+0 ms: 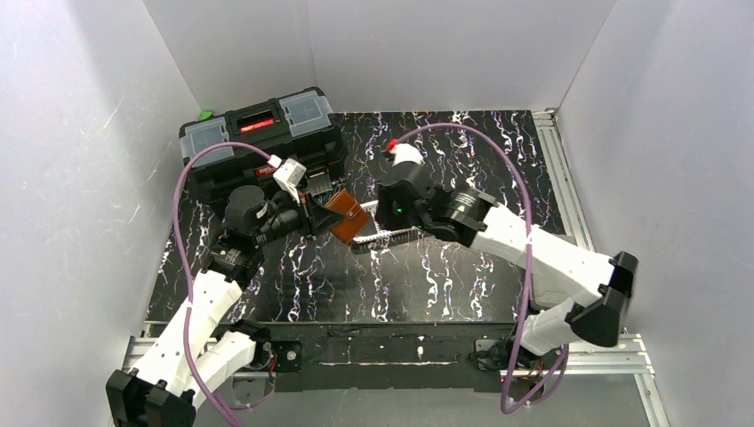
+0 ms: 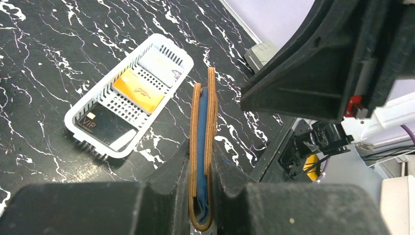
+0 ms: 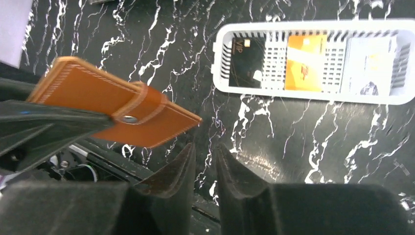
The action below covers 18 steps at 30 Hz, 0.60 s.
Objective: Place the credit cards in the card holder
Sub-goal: Open the card holder at the center of the board.
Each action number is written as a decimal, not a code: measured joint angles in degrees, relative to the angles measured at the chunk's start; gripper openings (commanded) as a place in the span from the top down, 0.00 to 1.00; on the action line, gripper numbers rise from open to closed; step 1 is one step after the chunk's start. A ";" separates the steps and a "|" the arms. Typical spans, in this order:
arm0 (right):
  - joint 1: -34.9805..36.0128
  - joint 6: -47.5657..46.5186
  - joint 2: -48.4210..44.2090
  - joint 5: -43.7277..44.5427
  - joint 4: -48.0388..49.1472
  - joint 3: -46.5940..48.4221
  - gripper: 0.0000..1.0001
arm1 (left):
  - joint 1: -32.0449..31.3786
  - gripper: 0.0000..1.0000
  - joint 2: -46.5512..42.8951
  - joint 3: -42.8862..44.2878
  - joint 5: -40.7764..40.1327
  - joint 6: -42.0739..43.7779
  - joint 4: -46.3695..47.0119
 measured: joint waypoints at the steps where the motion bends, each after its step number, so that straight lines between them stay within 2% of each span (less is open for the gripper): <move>1: -0.94 0.55 -1.46 -0.61 0.24 -2.10 0.72 | -0.46 1.00 0.02 -0.09 -0.66 0.11 -0.02; 2: -2.19 0.87 -3.52 -2.03 1.70 -5.35 0.64 | -1.05 1.00 0.02 -0.13 -1.46 0.20 0.00; 3: -3.34 0.92 -5.75 -3.28 2.99 -8.70 0.46 | -1.99 1.00 0.02 -0.15 -2.86 0.24 0.00; 4: -4.50 0.72 -8.17 -4.66 4.31 -12.33 0.40 | -2.64 1.00 0.04 -0.15 -4.02 0.17 0.02; 6: -4.92 0.55 -9.20 -5.79 2.93 -13.55 0.44 | -3.65 1.00 0.20 -0.17 -6.32 -0.39 -0.04; 9: -4.09 -0.13 -5.75 -5.95 -0.63 -8.46 0.39 | -4.00 1.00 0.74 -0.17 -8.92 -1.64 -0.22; 10: -2.86 -0.50 -0.85 -5.22 -2.03 -1.86 0.38 | -4.00 1.00 0.96 -0.17 -9.84 -2.01 -0.31; 12: -1.57 -0.81 2.60 -5.18 -0.74 1.90 0.38 | -4.00 1.00 1.18 -0.17 -11.04 -2.67 -0.57; 18: -0.33 -0.48 3.08 -6.75 0.92 1.90 0.38 | -4.07 1.00 1.05 -0.39 -11.34 -3.48 -0.52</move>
